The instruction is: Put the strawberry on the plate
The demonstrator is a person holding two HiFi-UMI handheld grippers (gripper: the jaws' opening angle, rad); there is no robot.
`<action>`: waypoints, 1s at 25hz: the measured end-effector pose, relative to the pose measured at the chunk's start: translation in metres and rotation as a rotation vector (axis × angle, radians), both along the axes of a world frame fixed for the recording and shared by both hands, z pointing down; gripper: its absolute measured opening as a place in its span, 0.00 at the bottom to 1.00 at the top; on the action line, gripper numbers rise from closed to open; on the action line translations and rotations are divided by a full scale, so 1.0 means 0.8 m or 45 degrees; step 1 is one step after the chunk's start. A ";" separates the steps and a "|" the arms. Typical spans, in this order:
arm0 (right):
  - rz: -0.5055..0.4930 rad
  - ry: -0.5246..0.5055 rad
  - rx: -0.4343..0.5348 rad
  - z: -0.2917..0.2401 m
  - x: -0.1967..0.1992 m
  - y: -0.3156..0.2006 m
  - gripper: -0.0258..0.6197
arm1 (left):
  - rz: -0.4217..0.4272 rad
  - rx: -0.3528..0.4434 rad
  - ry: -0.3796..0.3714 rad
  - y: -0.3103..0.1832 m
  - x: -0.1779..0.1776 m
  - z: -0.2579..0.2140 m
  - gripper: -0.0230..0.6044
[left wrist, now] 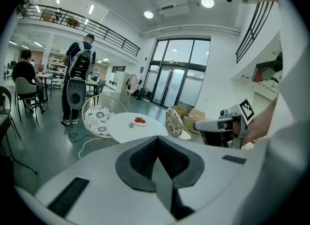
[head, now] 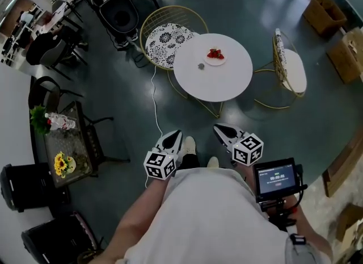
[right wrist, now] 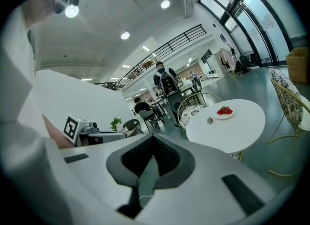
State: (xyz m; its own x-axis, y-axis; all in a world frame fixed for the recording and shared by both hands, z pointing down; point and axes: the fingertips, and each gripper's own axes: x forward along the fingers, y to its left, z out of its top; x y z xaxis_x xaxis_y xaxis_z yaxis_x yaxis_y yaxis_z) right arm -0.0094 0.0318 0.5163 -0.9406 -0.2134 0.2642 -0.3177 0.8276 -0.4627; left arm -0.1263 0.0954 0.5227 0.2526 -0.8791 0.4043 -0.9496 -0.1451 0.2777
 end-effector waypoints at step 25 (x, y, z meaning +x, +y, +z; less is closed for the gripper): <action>0.314 0.049 0.045 -0.007 -0.088 -0.154 0.05 | 0.307 0.029 0.046 -0.190 -0.107 0.007 0.05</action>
State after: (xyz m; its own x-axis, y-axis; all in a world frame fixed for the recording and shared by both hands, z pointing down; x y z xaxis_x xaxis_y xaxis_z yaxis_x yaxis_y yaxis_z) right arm -0.0798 -0.0911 0.5106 -0.8484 -0.4448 0.2869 -0.5287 0.7382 -0.4189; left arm -0.2121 -0.0562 0.5284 0.4701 -0.8004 0.3721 -0.8763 -0.3730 0.3048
